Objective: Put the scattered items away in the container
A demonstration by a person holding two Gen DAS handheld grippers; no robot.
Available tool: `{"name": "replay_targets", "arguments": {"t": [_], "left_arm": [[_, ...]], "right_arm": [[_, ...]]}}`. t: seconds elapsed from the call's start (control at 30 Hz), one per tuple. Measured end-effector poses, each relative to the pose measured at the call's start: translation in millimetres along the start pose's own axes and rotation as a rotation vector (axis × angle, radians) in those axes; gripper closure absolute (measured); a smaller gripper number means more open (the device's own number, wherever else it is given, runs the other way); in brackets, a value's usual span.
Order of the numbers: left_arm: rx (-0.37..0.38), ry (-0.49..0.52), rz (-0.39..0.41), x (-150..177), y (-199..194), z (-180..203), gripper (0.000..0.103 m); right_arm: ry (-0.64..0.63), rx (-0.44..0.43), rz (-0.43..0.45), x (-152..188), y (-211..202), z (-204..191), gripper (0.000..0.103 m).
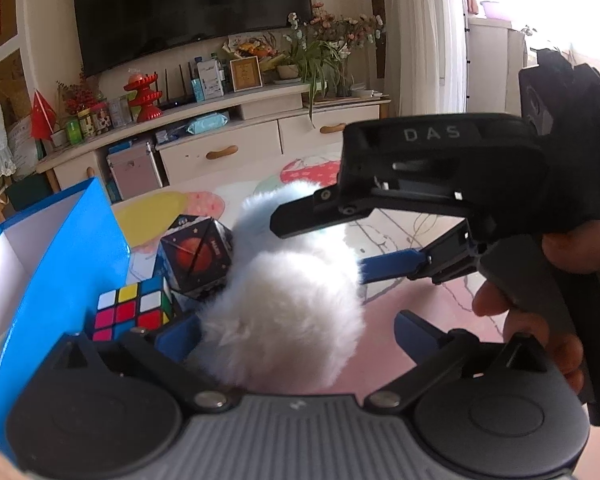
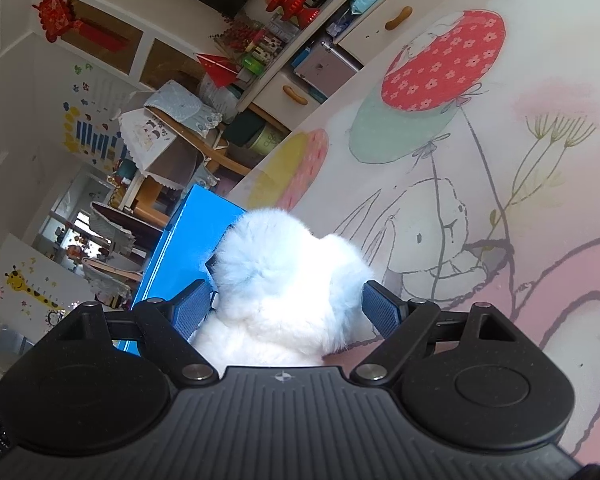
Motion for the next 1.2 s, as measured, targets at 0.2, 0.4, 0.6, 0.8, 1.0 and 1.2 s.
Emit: {"name": "replay_targets", "arguments": {"t": [0.2,0.4,0.6,0.8,1.0,1.2], "left_arm": [[-0.003,-0.003,-0.021,2.0,5.2,-1.7,0.001],[-0.005,0.002,-0.046,2.9,9.7,-2.0,0.006],[0.014,-0.007,-0.059,4.1,14.2,-3.5,0.011],[0.009,-0.007,-0.075,5.2,18.5,-5.4,0.03],[0.001,-0.017,-0.078,3.1,19.5,-10.6,0.048],[-0.004,-0.018,-0.061,2.8,16.7,-10.7,0.052]], "right_arm": [[0.003,-0.024,-0.012,-2.7,3.9,0.8,0.0],[-0.027,-0.02,-0.03,-2.8,7.6,-2.0,0.0],[-0.05,-0.021,-0.036,-2.6,9.7,-3.9,0.0],[-0.05,-0.01,-0.027,-2.3,9.8,-1.9,0.012],[-0.047,0.003,-0.026,-2.2,10.6,1.9,0.027],[-0.056,0.007,-0.022,-0.6,9.6,1.5,0.03]]}}
Point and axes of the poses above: each gripper's, at about its wrist camera, not at the fingertips, and y roughly the way its jaws point, z to its right, x to its underside, the point moved 2 cm from there along y, roughly the way its jaws point, and after that the axes turned 12 degrees about -x, right-handed, at the moved point
